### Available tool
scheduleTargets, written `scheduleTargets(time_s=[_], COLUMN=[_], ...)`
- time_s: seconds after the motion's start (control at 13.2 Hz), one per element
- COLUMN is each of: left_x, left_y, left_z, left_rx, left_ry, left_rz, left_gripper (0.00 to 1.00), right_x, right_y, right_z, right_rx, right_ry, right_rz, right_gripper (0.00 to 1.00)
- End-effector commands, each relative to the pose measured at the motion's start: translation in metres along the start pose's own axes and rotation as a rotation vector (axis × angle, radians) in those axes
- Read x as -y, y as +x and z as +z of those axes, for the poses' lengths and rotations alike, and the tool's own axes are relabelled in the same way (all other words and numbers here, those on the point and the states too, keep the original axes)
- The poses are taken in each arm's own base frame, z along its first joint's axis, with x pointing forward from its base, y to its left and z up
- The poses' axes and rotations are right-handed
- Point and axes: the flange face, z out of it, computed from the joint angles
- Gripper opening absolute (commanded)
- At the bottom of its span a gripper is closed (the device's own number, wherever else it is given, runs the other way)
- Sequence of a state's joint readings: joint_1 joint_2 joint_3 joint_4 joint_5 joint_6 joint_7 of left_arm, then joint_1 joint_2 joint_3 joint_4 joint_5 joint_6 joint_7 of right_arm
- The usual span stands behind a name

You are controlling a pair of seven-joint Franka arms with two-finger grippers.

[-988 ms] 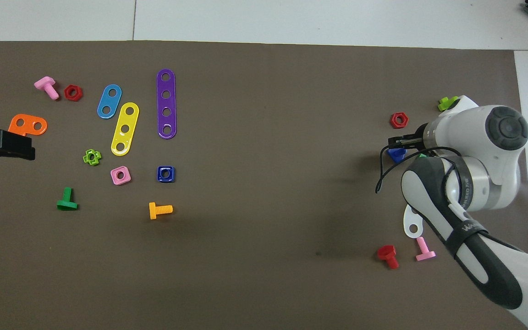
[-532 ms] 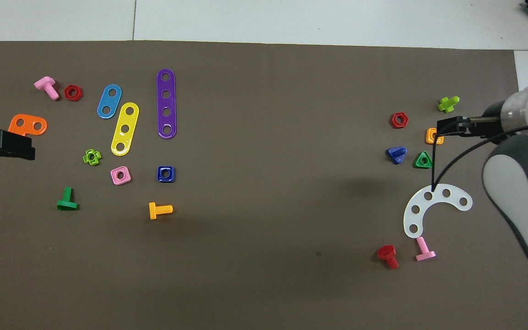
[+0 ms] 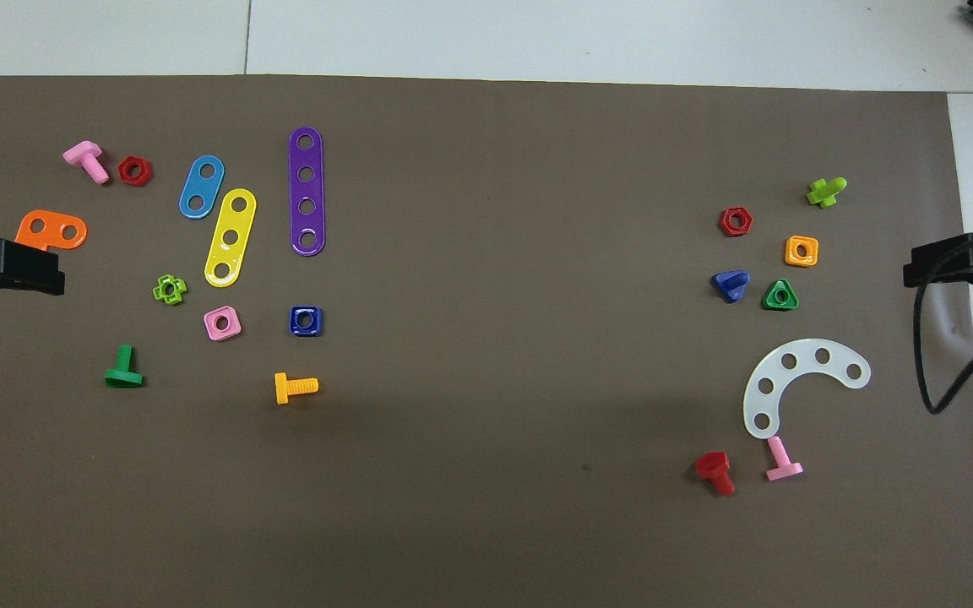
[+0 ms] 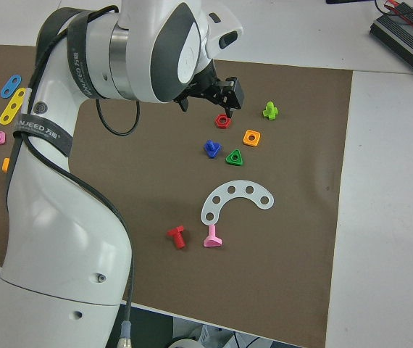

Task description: Unscrew and place screws in storage area

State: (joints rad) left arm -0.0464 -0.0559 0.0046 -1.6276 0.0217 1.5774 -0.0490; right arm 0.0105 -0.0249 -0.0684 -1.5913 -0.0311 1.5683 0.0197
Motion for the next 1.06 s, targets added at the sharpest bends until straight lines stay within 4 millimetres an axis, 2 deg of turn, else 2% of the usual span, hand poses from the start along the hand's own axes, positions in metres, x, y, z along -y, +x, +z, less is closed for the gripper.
scheduleTargets(time_s=[0.0,0.15,0.99], left_x=[0.002,0.003,0.002], left_y=[-0.008,-0.008,-0.008], left_z=[-0.002,-0.001,-0.002], left_rx=[0.001,0.003,0.001], left_ry=[0.024,0.024,0.024], left_rz=[-0.011,-0.011,-0.011], left_gripper=[1.00,1.00,1.00], right_x=[0.000,0.000,0.011], right_y=[-0.002,-0.009,-0.007], right_z=[0.004,0.010,0.007], right_rx=[0.015,0.031,0.020], right_ry=[-0.015,-0.014,0.005], right_rz=[-0.020,-0.019,-0.026], right_gripper=[1.00,1.00,1.00])
